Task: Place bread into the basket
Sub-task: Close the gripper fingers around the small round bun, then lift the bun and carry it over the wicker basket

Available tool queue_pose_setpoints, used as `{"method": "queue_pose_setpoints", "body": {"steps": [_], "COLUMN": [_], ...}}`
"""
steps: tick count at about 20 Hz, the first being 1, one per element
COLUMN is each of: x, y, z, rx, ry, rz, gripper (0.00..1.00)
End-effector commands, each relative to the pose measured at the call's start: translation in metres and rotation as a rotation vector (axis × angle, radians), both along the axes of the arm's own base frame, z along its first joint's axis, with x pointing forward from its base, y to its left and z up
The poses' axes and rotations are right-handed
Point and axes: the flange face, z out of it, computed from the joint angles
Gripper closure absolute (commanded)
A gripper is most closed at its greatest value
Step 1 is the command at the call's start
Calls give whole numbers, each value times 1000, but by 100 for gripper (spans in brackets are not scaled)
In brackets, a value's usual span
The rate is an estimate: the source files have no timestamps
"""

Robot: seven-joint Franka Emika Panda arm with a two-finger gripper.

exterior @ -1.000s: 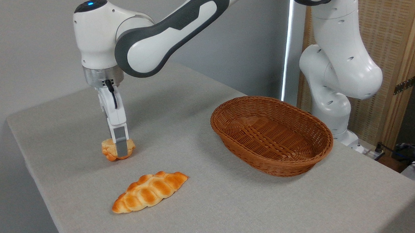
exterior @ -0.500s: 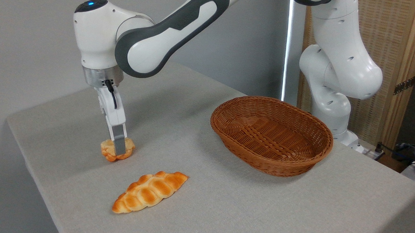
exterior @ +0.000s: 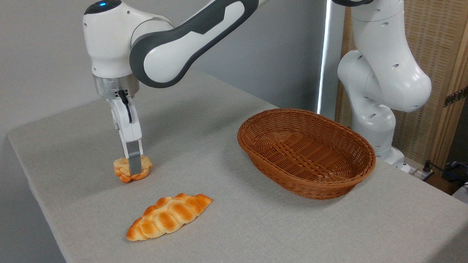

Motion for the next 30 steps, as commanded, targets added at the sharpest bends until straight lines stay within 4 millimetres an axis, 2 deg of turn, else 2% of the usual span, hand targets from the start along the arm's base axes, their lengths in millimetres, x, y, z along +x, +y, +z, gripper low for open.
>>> {"method": "queue_pose_setpoints", "body": {"steps": [1,8,15,18,22,24,27,30], "x": [1,1,1,0,0,-1,-15,-30], "y": [-1,0,2,4,5,9,17,35], "z": [-3,0,4,10,11,22,40,73], "rx": [6,5,6,7,7,9,47,79], "ry": [-25,-29,-32,-37,-38,-52,-2,18], "rz": [9,11,14,17,21,27,27,43], "gripper": [36,45,48,56,58,58,58,58]}}
